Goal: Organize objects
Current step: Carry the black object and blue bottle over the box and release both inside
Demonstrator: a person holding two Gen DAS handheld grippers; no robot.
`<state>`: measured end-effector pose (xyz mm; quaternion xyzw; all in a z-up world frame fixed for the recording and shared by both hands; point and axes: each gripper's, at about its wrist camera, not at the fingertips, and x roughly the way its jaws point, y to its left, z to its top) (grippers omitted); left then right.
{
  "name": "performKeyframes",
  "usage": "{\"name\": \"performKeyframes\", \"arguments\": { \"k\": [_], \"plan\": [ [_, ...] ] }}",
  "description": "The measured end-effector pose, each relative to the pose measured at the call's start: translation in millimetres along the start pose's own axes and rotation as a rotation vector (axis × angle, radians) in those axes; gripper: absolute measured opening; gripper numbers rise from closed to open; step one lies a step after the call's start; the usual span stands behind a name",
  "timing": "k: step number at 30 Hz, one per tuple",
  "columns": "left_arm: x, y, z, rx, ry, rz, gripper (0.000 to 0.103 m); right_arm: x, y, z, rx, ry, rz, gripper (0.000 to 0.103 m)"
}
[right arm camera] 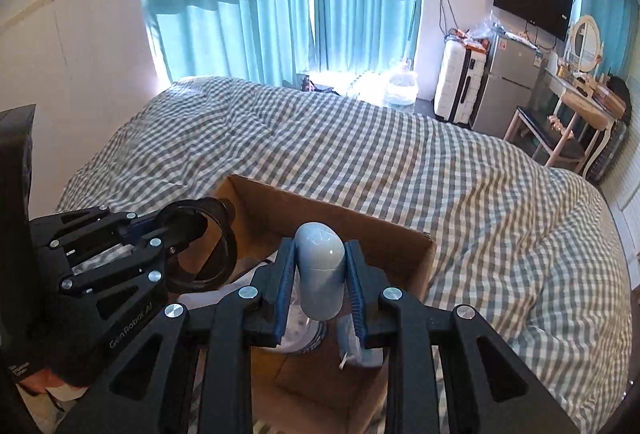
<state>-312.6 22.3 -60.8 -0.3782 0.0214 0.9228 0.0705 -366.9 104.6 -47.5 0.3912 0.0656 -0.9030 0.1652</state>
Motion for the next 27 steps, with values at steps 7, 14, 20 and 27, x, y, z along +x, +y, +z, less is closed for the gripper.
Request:
{"name": "performKeyframes", "arguments": {
  "k": [7, 14, 20, 27],
  "plan": [
    [47, -5, -5, 0.03, 0.083, -0.008, 0.011, 48, -15, -13, 0.029, 0.064, 0.025, 0.023],
    [57, -2, -12, 0.021, 0.118, -0.016, 0.021, 43, -20, -19, 0.048, 0.046, 0.038, 0.023],
    [19, -5, -6, 0.001, 0.031, -0.022, 0.085, 5, -27, -21, 0.102, -0.005, 0.005, 0.048],
    [-57, -9, 16, 0.003, -0.105, 0.013, 0.093, -72, -30, -13, 0.134, -0.094, -0.037, 0.062]
  ]
}}
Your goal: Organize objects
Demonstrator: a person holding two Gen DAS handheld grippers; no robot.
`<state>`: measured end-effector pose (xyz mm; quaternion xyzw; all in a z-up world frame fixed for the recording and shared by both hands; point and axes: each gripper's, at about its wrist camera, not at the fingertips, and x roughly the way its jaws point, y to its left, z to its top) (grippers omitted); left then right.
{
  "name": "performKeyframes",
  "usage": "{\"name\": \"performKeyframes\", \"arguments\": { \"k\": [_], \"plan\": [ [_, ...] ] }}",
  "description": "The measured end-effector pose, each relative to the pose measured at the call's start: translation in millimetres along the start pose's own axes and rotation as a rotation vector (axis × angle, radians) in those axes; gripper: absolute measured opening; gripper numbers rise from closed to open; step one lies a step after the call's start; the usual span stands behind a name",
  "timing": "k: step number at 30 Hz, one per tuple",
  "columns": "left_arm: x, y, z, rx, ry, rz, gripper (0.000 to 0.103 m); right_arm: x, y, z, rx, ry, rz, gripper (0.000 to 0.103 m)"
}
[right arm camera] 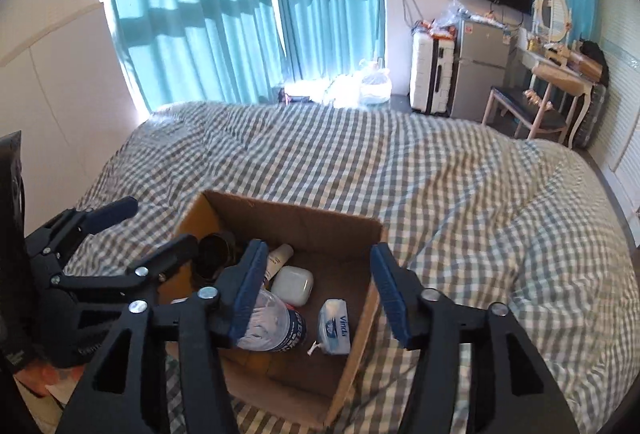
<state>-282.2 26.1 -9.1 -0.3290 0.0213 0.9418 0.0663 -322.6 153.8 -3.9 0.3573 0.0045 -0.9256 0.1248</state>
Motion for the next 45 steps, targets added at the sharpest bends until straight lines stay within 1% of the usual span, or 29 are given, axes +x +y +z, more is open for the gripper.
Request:
{"name": "performKeyframes", "arguments": {
  "k": [3, 5, 7, 10, 11, 13, 15, 18, 21, 22, 24, 25, 27, 29, 33, 36, 37, 40, 43, 45],
  "plan": [
    [-39, 0, 13, -0.009, -0.057, -0.002, 0.098, -42, 3, 6, 0.018, -0.078, -0.006, 0.073],
    [-59, -1, 19, -0.006, -0.085, -0.005, 0.099, -66, 7, 8, 0.024, -0.118, -0.006, 0.076],
    [-84, -5, 24, 0.0, -0.122, 0.003, 0.1, -89, 14, 9, 0.017, -0.149, -0.009, 0.082],
    [-116, -6, 27, 0.002, -0.175, 0.014, 0.102, -125, 26, 7, 0.009, -0.206, -0.035, 0.091],
    [-127, -7, 27, 0.003, -0.19, 0.016, 0.103, -135, 29, 6, 0.007, -0.226, -0.039, 0.092],
    [-147, -10, 27, 0.019, -0.213, 0.02, 0.103, -158, 35, 2, 0.008, -0.277, -0.036, 0.098],
    [-163, -10, 26, 0.029, -0.234, 0.025, 0.103, -174, 38, -1, 0.01, -0.309, -0.053, 0.1],
    [-183, -7, 25, 0.012, -0.267, 0.036, 0.103, -193, 42, -6, -0.019, -0.347, -0.102, 0.101],
    [-197, -2, 17, -0.01, -0.303, 0.058, 0.103, -200, 43, -19, -0.06, -0.378, -0.114, 0.102],
    [-200, 0, 11, -0.022, -0.317, 0.064, 0.103, -197, 42, -26, -0.056, -0.368, -0.13, 0.102],
    [-200, 0, 0, -0.026, -0.329, 0.084, 0.103, -185, 40, -42, -0.046, -0.343, -0.127, 0.102],
    [-199, -1, -8, -0.027, -0.332, 0.099, 0.103, -179, 39, -51, -0.035, -0.345, -0.129, 0.103],
    [-193, -3, -24, -0.031, -0.325, 0.125, 0.103, -169, 36, -68, -0.009, -0.344, -0.15, 0.102],
    [-189, -4, -38, -0.035, -0.322, 0.134, 0.103, -160, 33, -83, -0.004, -0.33, -0.159, 0.103],
    [-176, -10, -69, -0.027, -0.294, 0.178, 0.103, -153, 31, -102, -0.009, -0.336, -0.191, 0.102],
    [-166, -15, -90, -0.027, -0.278, 0.204, 0.103, -153, 27, -114, 0.018, -0.351, -0.161, 0.102],
    [-166, -14, -95, -0.031, -0.279, 0.205, 0.103, -155, 27, -120, 0.016, -0.373, -0.164, 0.102],
    [-168, -14, -110, -0.032, -0.294, 0.202, 0.103, -157, 33, -139, -0.011, -0.396, -0.205, 0.102],
    [-169, -13, -119, -0.023, -0.303, 0.203, 0.103, -154, 34, -153, -0.019, -0.397, -0.229, 0.102],
    [-167, -12, -122, -0.025, -0.297, 0.208, 0.103, -151, 35, -158, -0.019, -0.384, -0.221, 0.102]
  ]
}}
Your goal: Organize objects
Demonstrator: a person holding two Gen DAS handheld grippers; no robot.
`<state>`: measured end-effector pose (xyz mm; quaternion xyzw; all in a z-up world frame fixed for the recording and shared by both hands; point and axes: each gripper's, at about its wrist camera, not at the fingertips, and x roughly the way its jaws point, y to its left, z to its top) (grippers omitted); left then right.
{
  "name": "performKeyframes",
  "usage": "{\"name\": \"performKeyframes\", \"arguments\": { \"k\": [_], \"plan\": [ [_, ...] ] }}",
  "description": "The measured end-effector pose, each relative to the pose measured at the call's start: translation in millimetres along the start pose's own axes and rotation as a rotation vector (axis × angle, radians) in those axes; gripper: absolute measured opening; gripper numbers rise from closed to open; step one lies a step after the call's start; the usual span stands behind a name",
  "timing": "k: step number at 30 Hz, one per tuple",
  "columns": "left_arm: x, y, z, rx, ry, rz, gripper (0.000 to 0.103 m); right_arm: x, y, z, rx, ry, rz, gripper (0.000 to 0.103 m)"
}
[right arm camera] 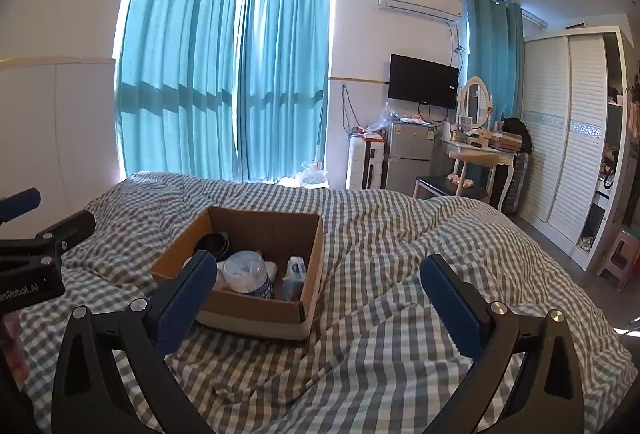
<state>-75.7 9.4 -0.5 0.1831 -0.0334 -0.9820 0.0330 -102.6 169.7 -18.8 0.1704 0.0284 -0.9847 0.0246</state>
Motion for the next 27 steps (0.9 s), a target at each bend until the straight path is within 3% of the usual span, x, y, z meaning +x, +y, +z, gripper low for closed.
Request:
{"name": "performKeyframes", "arguments": {
  "k": [27],
  "plan": [
    [0.0, 3.0, -11.5, 0.006, 0.024, -0.004, 0.103, -2.6, 2.1, -5.0, -0.006, 0.019, -0.01, 0.102]
  ]
}}
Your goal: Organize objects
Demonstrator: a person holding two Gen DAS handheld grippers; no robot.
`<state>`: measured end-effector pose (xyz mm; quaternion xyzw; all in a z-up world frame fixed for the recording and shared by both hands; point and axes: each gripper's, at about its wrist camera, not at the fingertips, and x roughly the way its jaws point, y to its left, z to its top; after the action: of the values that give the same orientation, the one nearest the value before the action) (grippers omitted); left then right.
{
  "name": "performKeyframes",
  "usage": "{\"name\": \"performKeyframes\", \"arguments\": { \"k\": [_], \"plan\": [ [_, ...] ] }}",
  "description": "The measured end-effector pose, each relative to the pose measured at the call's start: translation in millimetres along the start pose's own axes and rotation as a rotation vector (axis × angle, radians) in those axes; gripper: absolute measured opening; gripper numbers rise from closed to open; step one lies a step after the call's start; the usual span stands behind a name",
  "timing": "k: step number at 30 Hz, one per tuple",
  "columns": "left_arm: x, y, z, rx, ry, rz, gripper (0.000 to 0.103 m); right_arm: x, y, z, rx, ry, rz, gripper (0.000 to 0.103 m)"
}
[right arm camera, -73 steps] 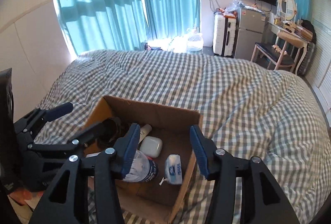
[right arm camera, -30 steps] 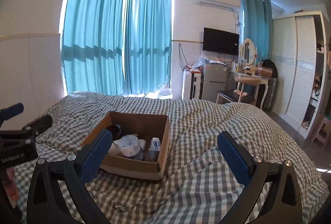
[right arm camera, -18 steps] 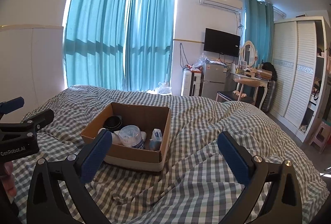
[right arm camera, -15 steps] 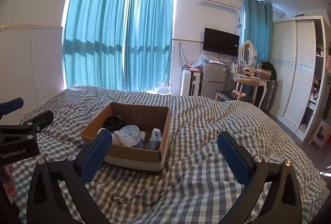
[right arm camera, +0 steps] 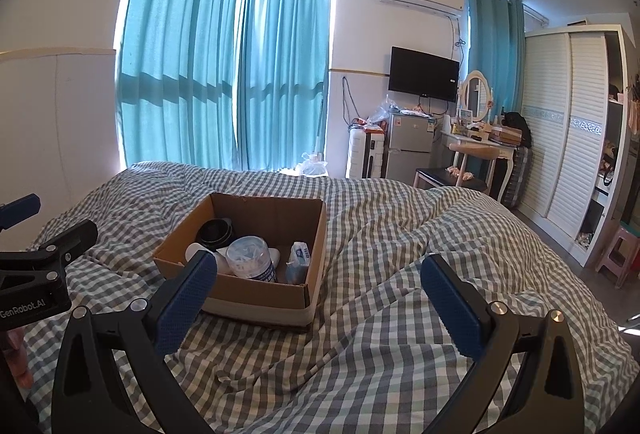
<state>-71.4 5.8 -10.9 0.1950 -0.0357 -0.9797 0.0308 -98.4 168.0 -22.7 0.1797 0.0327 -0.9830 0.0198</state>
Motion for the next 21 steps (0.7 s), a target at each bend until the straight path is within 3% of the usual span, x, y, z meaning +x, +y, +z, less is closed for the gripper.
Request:
{"name": "performKeyframes", "arguments": {
  "k": [21],
  "plan": [
    [-2.6, 2.6, 0.9, -0.019, 0.013, -0.01, 0.103, 2.4, -0.1, -5.3, -0.005, 0.022, 0.005, 0.103]
  ]
}}
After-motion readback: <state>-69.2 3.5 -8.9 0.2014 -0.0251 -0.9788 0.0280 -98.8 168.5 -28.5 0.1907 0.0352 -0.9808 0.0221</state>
